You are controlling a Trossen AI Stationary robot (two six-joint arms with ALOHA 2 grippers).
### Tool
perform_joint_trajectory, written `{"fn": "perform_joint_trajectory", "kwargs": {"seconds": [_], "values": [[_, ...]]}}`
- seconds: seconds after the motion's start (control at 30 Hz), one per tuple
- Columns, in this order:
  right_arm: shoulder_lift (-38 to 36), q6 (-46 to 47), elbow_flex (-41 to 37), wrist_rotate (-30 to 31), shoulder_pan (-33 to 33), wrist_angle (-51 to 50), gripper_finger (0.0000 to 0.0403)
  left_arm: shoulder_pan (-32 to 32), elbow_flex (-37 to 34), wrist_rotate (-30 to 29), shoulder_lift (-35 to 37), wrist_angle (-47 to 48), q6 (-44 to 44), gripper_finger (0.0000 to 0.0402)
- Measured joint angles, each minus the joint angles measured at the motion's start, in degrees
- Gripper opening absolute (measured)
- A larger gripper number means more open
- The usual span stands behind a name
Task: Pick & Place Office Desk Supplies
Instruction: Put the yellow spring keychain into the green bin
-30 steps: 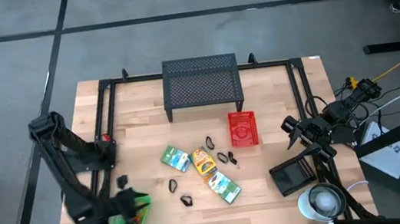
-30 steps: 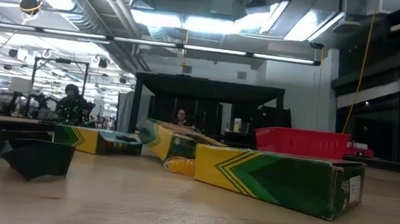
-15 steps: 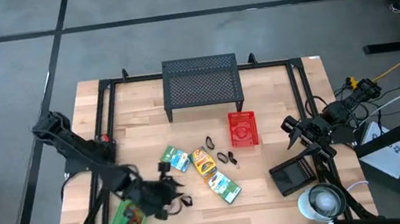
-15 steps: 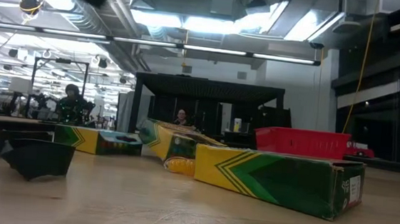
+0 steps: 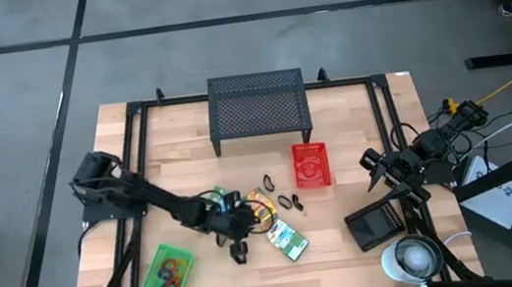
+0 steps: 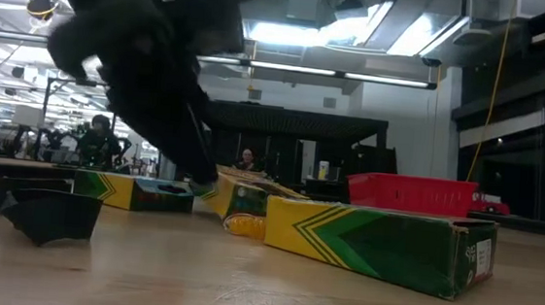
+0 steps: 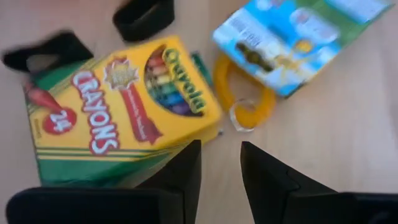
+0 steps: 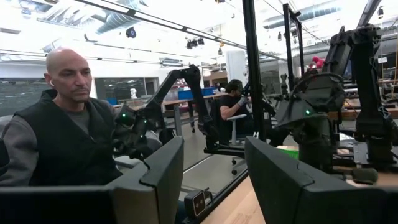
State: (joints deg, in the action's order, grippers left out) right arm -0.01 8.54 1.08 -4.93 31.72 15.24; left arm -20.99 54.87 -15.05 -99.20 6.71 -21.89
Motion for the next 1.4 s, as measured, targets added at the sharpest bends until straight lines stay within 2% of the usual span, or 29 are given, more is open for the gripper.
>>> {"fn": "perform_joint_trajectory", "kwargs": {"seconds": [0.1, 0.27, 0.33, 0.67, 1.07, 1.27, 1.4], "values": [[0.0, 0.0, 0.0, 0.0, 0.01, -0.12, 0.0172, 0.4, 0.0, 1.34, -1.25, -3.36, 3.1, 0.0113], [0.0, 0.0, 0.0, 0.0, -0.01, -0.66, 0.0172, -2.09, 0.04, 4.52, -3.0, -11.93, 17.24, 0.0111], [0.0, 0.0, 0.0, 0.0, 0.01, -0.69, 0.0172, -3.04, 0.09, 4.68, -3.26, -12.71, 20.3, 0.0109], [0.0, -0.02, 0.0, 2.95, 0.01, -0.76, 0.0172, -2.99, 0.07, 2.14, -3.46, -10.81, 27.04, 0.0107], [0.0, -0.02, 0.0, 2.58, -0.02, -0.76, 0.0172, -0.27, 0.08, 7.51, -3.46, -10.99, 33.13, 0.0107], [0.0, -0.02, 0.0, 2.58, -0.01, -0.76, 0.0172, 0.66, 0.14, 7.3, -3.46, -11.31, 35.77, 0.0107], [0.0, -0.03, 0.0, 2.58, -0.01, -0.8, 0.0172, 1.83, 2.03, 9.24, -5.54, -10.91, 36.15, 0.0107]]}}
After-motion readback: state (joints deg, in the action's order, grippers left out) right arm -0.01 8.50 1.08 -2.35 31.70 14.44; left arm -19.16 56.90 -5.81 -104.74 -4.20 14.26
